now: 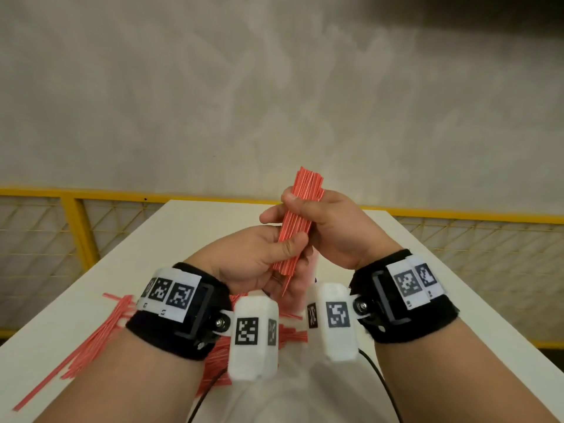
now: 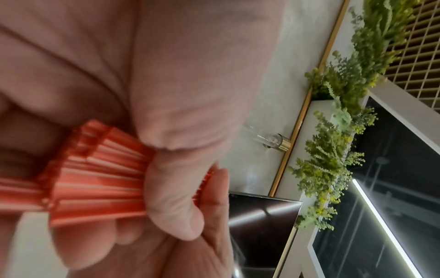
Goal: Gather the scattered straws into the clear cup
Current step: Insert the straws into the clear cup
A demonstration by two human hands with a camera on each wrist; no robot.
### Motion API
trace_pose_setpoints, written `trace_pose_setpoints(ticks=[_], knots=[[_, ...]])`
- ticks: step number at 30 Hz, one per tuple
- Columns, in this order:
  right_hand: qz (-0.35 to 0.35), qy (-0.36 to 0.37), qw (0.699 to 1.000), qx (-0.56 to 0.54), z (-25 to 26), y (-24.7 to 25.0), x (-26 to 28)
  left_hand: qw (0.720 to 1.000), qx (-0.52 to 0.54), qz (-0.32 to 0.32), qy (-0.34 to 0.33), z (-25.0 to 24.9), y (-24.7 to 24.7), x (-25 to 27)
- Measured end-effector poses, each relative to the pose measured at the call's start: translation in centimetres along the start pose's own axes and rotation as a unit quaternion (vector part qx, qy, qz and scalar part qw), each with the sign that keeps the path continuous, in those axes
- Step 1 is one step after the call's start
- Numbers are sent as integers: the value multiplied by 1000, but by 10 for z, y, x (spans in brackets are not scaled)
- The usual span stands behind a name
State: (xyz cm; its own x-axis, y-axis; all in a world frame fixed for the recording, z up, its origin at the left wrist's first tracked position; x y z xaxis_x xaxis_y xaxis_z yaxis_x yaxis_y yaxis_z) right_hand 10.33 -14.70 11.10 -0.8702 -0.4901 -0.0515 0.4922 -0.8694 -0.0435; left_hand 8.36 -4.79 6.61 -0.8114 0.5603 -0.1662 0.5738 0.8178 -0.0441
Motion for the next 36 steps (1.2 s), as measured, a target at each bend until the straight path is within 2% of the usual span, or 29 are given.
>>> trace_pose_setpoints(ticks=[6,9,12,19,26,30,34,36], knots=[[-140,74,976,151,0,27,-5,994,33,-87,-58,7,9,-5],[-203,100,968,113,-3,37,-5,990,22,-122,-67,11,15,-8],[-226,114,966,53,-4,38,-5,987,4,-142,-71,14,15,-11],[-245,121,961,47,-6,40,-2,977,-76,-180,-86,8,15,-11],[-265,136,953,55,-3,44,2,977,-92,-182,-68,4,14,-8],[-302,174,935,61,4,54,8,967,-102,-223,-73,1,20,-5],[-365,227,902,42,6,67,12,935,-152,-310,-82,-3,35,-1],[-402,244,881,49,4,73,14,924,-181,-327,-85,-4,39,-1]])
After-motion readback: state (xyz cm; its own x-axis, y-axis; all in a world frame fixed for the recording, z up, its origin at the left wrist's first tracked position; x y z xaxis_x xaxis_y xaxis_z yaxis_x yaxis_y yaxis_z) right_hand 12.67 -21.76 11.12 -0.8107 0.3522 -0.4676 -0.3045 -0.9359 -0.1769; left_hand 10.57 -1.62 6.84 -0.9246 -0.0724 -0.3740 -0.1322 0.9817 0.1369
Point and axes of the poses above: each hand's wrist, its own x-axis away from the middle knuckle, its own y-axis out of the back of the hand, z = x × y, the point moved 5 cm from there along -x, towards the middle knuckle, and after that the axes turned 9 degrees about -y, right-handed, at the moved point
